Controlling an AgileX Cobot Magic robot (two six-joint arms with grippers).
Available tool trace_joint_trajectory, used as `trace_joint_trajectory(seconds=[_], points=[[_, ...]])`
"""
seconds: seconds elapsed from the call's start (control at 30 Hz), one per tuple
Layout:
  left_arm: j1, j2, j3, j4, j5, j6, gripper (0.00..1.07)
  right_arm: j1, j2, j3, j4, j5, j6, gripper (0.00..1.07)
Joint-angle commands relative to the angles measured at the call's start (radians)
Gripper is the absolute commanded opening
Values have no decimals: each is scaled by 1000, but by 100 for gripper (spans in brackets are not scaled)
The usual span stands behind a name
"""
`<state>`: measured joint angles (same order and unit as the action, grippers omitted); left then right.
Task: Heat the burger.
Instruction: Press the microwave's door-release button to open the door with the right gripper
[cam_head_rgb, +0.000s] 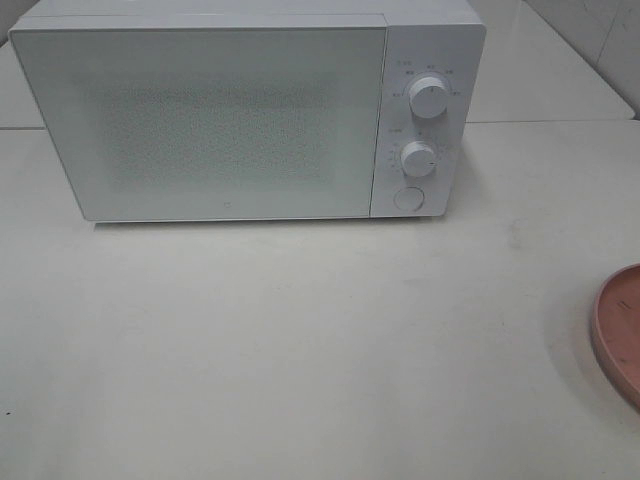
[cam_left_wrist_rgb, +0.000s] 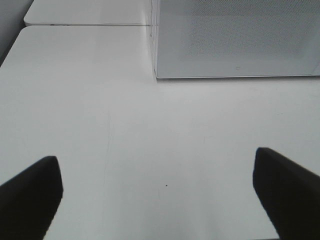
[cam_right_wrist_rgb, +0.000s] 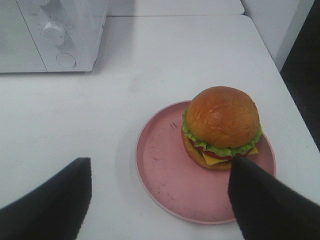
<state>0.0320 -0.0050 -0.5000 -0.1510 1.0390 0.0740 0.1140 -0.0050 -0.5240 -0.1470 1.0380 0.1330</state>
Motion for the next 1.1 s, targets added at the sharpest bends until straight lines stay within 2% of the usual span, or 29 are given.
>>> trace_joint_trajectory(seconds=[0.03,0.4,0.57,0.77,0.83,1.1], points=[[4,-8,4,-3,-3,-4,98,-6,28,-32,1,-16,5,74],[4,-8,4,-3,-3,-4,98,-6,191,-32,2,-94,5,74],[4,-8,4,-3,-3,-4,98,-6,310,-6,2,-203,5,74],[4,-8,4,-3,-3,-4,98,-6,375,22,5,-293,5,74],[4,-8,4,-3,-3,-4,98,-6,440,41,18,-380,5,74],[4,-8,4,-3,-3,-4,98,-6,557,45,26,-525,5,74]])
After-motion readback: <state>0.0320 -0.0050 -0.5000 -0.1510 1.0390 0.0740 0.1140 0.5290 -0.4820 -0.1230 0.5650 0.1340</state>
